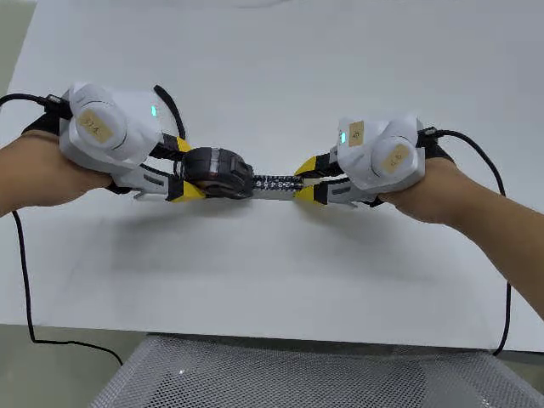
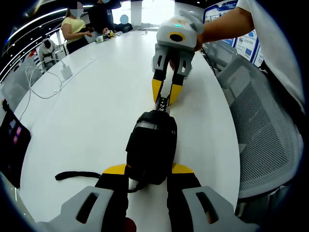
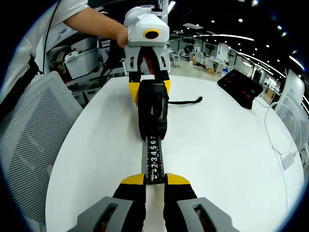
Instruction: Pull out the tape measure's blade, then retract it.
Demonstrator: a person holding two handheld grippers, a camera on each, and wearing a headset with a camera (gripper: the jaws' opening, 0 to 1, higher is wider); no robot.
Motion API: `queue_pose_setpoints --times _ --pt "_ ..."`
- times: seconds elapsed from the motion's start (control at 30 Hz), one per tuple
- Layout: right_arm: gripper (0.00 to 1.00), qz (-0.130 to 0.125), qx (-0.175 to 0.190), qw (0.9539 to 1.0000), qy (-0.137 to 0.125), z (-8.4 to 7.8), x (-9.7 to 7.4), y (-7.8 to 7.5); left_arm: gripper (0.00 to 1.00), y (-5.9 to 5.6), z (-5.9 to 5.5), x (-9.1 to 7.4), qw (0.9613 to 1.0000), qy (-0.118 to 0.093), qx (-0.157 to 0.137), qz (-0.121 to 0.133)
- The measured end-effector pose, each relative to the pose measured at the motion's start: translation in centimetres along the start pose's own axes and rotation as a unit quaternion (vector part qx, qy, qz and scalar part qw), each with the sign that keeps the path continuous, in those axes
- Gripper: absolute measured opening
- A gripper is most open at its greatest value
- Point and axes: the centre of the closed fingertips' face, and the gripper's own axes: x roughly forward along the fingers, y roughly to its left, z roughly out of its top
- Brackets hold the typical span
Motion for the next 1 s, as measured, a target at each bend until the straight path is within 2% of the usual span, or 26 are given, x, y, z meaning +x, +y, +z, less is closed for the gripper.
queue_pose_setpoints --times 1.0 --pt "0.09 -0.010 0.001 0.9994 0.032 -2.6 -2.4 0.0 0.25 -0.1 0.0 0.2 1.0000 -0.001 0.000 0.000"
